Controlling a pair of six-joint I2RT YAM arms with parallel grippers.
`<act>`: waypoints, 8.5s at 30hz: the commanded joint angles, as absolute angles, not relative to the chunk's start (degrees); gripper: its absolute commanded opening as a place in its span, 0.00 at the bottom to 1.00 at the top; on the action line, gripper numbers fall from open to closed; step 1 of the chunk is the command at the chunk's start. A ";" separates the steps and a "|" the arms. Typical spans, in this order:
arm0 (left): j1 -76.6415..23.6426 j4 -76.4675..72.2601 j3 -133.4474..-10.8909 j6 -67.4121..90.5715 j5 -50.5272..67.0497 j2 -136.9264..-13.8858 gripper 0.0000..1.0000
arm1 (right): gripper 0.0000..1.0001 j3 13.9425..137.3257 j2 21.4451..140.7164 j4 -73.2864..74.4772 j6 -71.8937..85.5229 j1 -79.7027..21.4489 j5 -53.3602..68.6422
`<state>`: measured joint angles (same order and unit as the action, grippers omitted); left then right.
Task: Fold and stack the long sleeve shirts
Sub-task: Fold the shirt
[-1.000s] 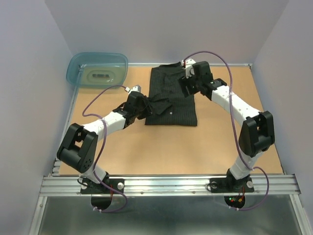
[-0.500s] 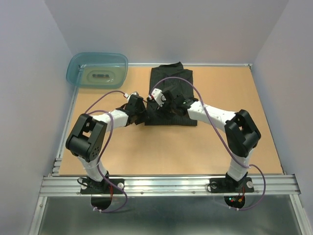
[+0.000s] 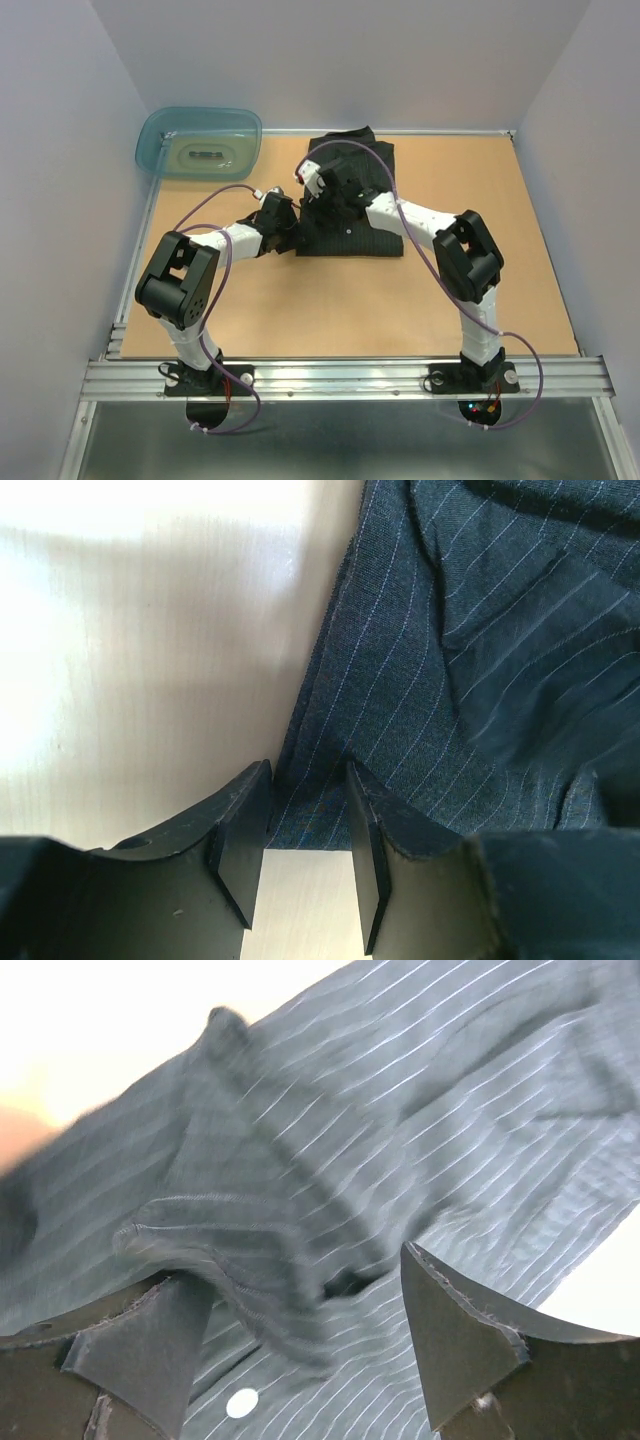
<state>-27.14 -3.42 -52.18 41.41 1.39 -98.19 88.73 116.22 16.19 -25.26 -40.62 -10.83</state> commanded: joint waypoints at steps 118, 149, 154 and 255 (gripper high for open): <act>-29.52 -29.16 -49.59 44.91 17.75 -90.53 0.70 | 0.61 49.15 95.71 -38.19 51.05 -14.93 41.31; -29.53 -34.02 -38.23 48.52 13.45 -91.93 0.61 | 0.58 29.97 102.83 -72.34 65.22 -13.01 42.27; -28.74 -33.31 -38.67 47.99 12.48 -95.09 0.61 | 0.58 28.66 106.25 -71.89 63.73 -11.61 41.22; -23.55 -32.43 -41.31 48.69 14.85 -93.51 0.62 | 0.58 51.33 107.57 -46.93 58.70 -26.44 33.93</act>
